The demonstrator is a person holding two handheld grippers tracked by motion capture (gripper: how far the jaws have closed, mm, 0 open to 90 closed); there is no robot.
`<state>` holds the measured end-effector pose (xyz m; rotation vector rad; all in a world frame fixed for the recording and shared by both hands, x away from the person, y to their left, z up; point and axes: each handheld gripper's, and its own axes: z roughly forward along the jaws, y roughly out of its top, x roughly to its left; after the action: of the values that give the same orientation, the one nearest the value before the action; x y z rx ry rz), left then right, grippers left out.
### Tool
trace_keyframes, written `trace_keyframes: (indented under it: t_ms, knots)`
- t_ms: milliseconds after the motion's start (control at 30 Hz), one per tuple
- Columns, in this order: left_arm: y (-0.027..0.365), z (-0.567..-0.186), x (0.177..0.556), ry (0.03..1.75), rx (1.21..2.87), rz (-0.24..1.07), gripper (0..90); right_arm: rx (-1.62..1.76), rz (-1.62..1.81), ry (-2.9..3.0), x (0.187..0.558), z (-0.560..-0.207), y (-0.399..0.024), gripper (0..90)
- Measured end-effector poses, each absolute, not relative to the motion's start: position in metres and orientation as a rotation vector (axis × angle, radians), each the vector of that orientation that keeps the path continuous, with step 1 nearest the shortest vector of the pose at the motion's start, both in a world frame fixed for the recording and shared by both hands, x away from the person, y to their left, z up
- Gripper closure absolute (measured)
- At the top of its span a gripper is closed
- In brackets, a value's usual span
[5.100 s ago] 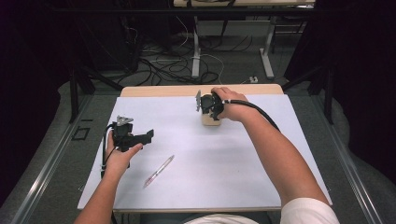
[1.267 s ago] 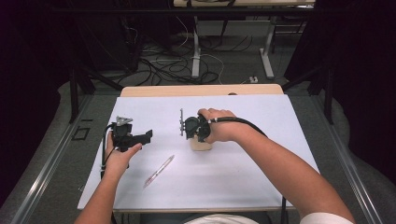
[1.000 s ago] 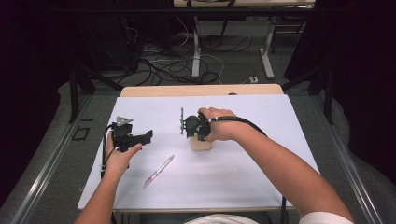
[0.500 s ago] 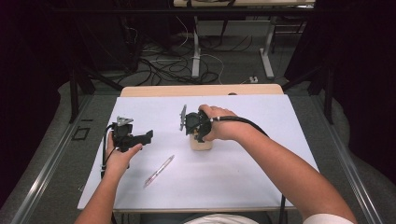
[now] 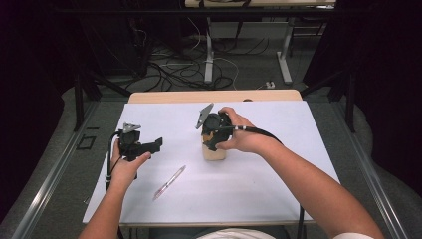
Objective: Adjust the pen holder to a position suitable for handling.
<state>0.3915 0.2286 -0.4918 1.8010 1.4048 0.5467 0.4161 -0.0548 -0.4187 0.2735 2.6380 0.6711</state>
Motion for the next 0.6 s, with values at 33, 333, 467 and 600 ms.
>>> trace_keyframes:
  t_ms: [33, 333, 467, 600]
  knots:
    - [0.228, -0.491, 0.391, 1.408, 1.793, 0.543, 6.9, 0.297, 0.681, 2.625, 0.414, -0.418, -0.056, 24.5]
    - [0.225, -0.485, 0.39, 1.383, 1.813, 0.53, 8.8, 0.49, 0.809, 2.517, 0.411, -0.414, -0.07, 7.4]
    - [0.224, -0.484, 0.389, 1.375, 1.827, 0.525, 10.2, 0.618, 0.874, 2.488, 0.412, -0.413, -0.081, 3.2]
    - [0.222, -0.483, 0.389, 1.363, 1.831, 0.52, 10.6, 0.72, 1.03, 2.477, 0.41, -0.409, -0.093, 0.0]
